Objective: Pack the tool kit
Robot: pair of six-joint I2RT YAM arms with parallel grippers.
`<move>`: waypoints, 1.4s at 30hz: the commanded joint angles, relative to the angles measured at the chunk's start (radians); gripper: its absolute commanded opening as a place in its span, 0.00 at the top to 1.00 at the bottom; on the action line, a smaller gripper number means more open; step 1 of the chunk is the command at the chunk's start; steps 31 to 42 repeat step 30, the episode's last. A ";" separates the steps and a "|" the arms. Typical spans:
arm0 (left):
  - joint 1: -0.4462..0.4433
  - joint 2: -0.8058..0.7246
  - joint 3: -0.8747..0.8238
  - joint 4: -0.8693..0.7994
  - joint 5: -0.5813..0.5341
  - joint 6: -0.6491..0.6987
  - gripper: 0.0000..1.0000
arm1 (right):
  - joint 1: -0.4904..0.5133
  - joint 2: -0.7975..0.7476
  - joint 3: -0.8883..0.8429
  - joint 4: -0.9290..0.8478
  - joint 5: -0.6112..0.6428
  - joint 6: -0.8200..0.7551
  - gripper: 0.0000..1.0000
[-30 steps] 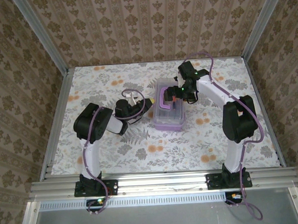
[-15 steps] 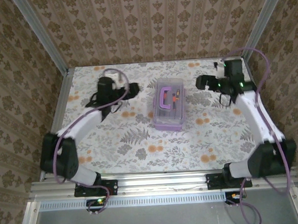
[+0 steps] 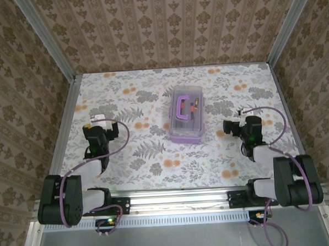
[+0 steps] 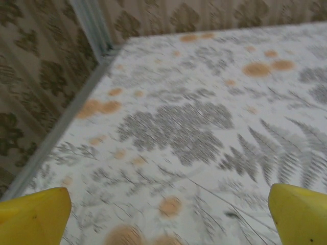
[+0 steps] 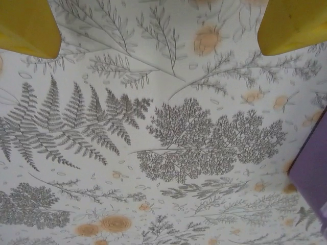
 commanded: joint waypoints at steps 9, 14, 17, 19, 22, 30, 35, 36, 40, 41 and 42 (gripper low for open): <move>0.083 0.306 0.104 0.168 0.122 0.002 0.00 | 0.045 0.242 0.083 0.323 0.032 -0.007 0.00; 0.094 0.347 0.082 0.287 0.107 0.013 0.00 | 0.050 0.240 0.080 0.328 0.037 -0.011 0.00; 0.093 0.344 0.086 0.277 0.105 0.012 0.00 | 0.053 0.238 0.078 0.327 0.042 -0.013 0.00; 0.089 0.343 0.091 0.265 0.104 0.018 0.00 | 0.056 0.239 0.079 0.327 0.047 -0.016 0.00; 0.084 0.344 0.098 0.255 0.104 0.026 0.00 | 0.057 0.242 0.084 0.319 0.047 -0.017 0.00; 0.076 0.342 0.096 0.256 0.099 0.032 0.00 | 0.054 0.240 0.079 0.325 0.040 -0.016 0.00; 0.076 0.342 0.096 0.256 0.099 0.032 0.00 | 0.054 0.240 0.079 0.325 0.040 -0.016 0.00; 0.076 0.342 0.096 0.256 0.099 0.032 0.00 | 0.054 0.240 0.079 0.325 0.040 -0.016 0.00; 0.076 0.342 0.096 0.256 0.099 0.032 0.00 | 0.054 0.240 0.079 0.325 0.040 -0.016 0.00; 0.076 0.342 0.096 0.256 0.099 0.032 0.00 | 0.054 0.240 0.079 0.325 0.040 -0.016 0.00; 0.076 0.342 0.096 0.256 0.099 0.032 0.00 | 0.054 0.240 0.079 0.325 0.040 -0.016 0.00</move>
